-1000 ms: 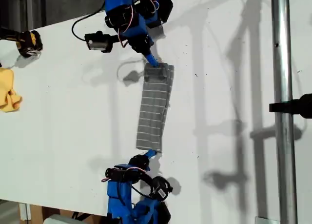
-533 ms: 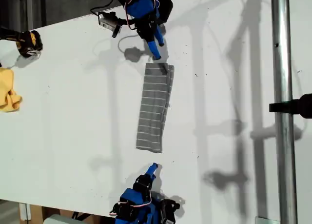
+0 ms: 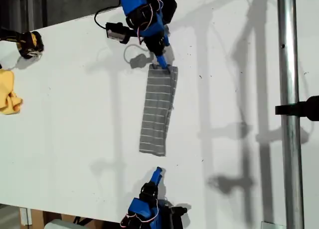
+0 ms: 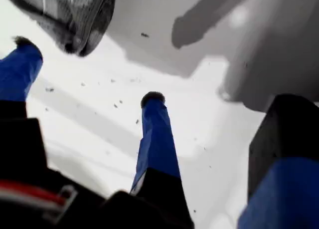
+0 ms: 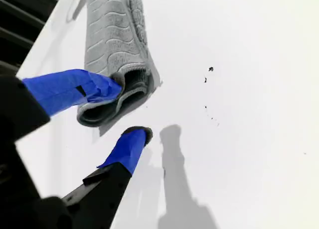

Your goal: Grasp corners of a towel and fold twice.

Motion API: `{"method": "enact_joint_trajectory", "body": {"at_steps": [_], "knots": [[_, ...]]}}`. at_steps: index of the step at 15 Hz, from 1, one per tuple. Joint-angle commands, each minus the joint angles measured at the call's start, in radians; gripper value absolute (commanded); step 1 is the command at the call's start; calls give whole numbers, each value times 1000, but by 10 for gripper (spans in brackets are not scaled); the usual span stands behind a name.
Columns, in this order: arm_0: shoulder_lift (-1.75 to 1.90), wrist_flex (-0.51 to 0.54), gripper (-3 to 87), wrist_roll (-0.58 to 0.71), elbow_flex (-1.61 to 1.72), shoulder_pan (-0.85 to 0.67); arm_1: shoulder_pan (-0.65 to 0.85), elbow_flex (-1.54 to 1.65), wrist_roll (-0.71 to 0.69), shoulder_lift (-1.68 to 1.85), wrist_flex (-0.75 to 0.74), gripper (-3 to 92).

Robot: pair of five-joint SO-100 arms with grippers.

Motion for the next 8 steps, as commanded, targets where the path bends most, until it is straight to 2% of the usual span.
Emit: {"method": "enact_joint_trajectory", "body": {"at_steps": [1,5,8], "knots": [[9,8,162,-18,-8,9,98,-77,-71,-155,-114,410],[9,9,161,-23,-5,17,265,-206,-219,-494,-287,414],[9,11,161,-25,-9,21,305,-420,-311,-759,-247,415]]}}
